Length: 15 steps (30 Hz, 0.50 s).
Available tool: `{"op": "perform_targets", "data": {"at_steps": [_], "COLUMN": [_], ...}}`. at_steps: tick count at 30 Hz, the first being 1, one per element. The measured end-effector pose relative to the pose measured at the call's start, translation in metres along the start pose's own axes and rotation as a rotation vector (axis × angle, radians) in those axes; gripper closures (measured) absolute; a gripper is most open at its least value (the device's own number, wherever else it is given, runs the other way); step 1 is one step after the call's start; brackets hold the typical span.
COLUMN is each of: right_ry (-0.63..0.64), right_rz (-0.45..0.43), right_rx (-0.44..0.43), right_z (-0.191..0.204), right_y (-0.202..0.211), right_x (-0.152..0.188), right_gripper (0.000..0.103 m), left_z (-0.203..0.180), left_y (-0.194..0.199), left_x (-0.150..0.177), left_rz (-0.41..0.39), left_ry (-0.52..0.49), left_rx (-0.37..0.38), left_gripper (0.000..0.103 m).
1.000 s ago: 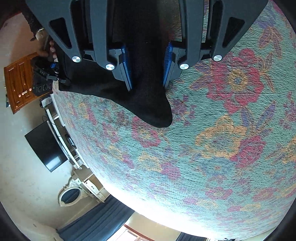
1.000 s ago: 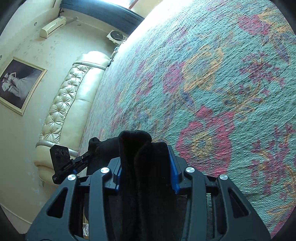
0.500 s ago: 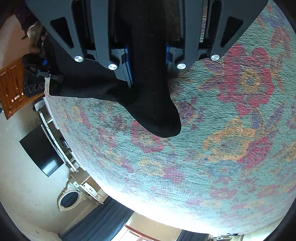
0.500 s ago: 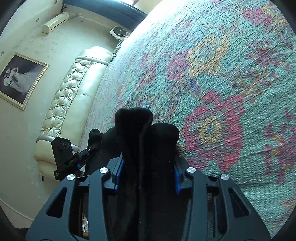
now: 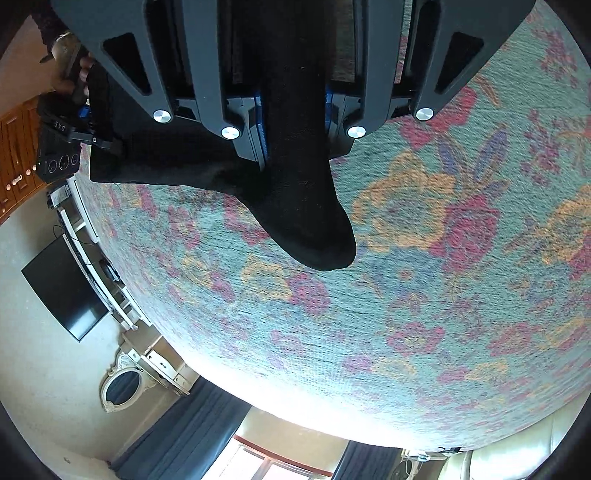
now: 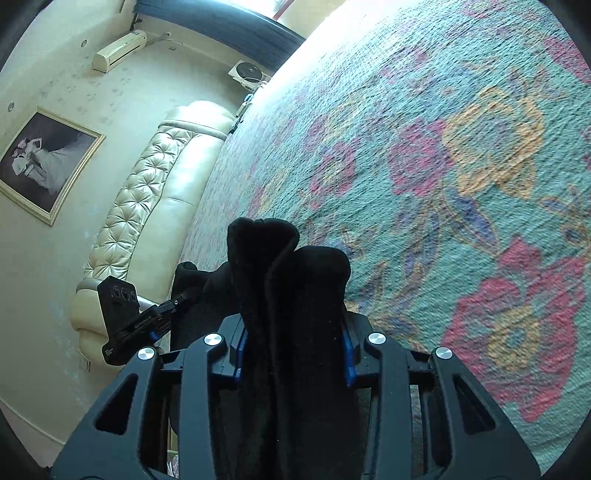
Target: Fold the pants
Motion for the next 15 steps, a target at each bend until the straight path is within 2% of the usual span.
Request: {"op": "perform_targets", "data": {"at_steps": [8, 15], "right_ry": [-0.007, -0.004], "right_rz": [0.001, -0.002], "right_rx": [-0.021, -0.024], "right_z": [0.008, 0.014], "right_y": [-0.037, -0.056], "right_x": [-0.023, -0.043], "right_gripper": [0.067, 0.067], "left_z": [0.021, 0.033], "left_y": [-0.006, -0.011], "left_x": [-0.027, -0.046], "left_rz": [-0.01, -0.009], "left_ry": [0.013, 0.01], "left_rx": [-0.044, -0.05], "left_gripper": [0.081, 0.081]}}
Point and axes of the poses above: each gripper's, at about its wrist camera, not at the fingertips, and y roughly against the way its jaws point, z to its left, x to its underside, the point moved 1 cm from there along -y, roughly the way its jaws point, and after that the axes turned 2 degrees about z, right-handed, at the moved point
